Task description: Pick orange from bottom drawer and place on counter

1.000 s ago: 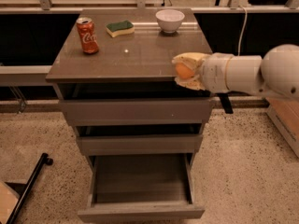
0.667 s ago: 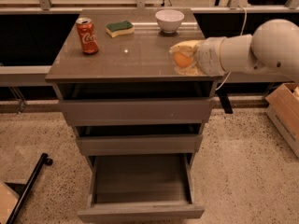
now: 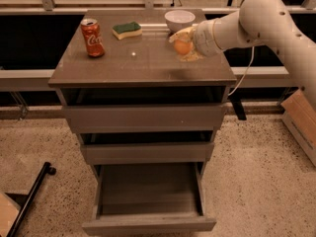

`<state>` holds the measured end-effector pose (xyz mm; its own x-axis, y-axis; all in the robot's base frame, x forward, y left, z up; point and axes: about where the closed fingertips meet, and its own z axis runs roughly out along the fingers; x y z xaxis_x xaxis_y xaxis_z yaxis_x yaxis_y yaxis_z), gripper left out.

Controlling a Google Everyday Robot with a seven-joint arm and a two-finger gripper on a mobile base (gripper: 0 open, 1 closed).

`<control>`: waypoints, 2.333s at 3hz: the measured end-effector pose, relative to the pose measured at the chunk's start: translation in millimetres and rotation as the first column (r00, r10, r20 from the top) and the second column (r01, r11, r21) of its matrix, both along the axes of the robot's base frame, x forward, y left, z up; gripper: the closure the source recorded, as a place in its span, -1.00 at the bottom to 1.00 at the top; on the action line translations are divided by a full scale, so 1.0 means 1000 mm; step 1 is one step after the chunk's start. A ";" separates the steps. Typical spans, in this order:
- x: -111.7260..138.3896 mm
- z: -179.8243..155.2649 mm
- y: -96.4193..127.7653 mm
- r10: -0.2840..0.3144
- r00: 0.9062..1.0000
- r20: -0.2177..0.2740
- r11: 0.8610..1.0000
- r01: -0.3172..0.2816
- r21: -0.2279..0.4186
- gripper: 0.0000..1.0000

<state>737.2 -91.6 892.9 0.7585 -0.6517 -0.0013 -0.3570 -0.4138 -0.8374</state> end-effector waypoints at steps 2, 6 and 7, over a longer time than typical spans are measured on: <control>0.066 -0.018 0.023 0.030 1.000 -0.003 0.999 -0.030 -0.021 0.64; 0.086 -0.031 0.042 0.061 0.998 -0.007 0.998 -0.061 -0.010 -1.00; 0.086 -0.031 0.042 0.061 0.998 -0.007 0.998 -0.061 -0.010 -1.00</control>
Offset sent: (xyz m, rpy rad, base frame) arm 0.1061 0.0294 -0.0238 -0.0219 -0.0059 0.0407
